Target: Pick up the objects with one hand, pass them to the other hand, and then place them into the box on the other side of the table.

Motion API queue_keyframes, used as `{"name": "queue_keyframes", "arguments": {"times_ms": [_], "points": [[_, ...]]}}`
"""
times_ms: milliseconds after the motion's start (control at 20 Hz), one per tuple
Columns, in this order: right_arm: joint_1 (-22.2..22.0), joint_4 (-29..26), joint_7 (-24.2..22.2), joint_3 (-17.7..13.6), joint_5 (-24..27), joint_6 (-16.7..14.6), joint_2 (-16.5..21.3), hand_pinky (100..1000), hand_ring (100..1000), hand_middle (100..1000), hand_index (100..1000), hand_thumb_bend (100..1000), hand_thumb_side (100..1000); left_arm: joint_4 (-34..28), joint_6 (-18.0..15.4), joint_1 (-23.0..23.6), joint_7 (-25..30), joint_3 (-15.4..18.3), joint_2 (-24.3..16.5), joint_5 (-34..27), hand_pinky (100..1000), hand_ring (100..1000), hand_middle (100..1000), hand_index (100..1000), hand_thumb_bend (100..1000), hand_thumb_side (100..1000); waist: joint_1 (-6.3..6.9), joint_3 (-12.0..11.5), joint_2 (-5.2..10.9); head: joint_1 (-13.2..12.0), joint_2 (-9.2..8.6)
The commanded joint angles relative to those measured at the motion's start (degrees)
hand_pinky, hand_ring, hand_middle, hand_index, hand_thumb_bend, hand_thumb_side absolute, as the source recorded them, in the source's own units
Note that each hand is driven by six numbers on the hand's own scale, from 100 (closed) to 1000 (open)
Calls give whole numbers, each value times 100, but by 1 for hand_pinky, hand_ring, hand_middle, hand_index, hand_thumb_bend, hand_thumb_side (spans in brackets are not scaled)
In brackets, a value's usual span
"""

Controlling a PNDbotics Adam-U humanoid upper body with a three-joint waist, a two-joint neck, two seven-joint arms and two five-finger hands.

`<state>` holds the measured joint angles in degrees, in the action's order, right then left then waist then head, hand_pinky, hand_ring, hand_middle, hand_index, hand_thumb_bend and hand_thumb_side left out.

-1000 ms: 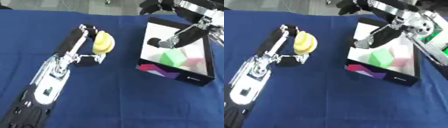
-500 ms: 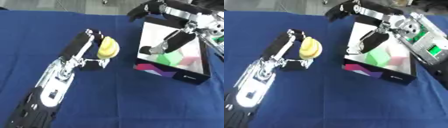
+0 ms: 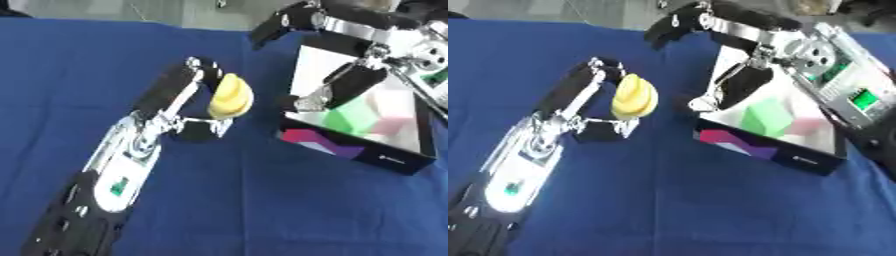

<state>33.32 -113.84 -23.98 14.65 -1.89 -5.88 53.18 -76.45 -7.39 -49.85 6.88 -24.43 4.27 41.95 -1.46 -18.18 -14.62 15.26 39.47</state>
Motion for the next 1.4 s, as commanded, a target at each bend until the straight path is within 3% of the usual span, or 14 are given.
{"name": "queue_keyframes", "arguments": {"times_ms": [50,750,1250,1400], "points": [[112,-75,-59,-23,-88,-91,136,848,822,713,835,454,105,-151,15,-113,40,-13,96,38,671,511,437,512,100,100,-83,-38,3,62,-110],[153,-75,-383,22,-244,-112,91,849,822,706,830,443,111,-332,183,-57,-151,24,280,-63,668,499,419,513,100,100,-117,-143,-58,388,-134],[224,-75,-448,24,-69,-5,46,849,821,697,831,419,113,-314,214,-38,-315,26,404,-181,666,494,412,515,100,100,-146,-152,-77,389,-98],[230,-75,-409,24,-23,48,26,845,807,658,819,401,114,-303,229,-29,-341,13,466,-268,667,489,407,519,100,100,-153,-162,-98,398,-90]]}}
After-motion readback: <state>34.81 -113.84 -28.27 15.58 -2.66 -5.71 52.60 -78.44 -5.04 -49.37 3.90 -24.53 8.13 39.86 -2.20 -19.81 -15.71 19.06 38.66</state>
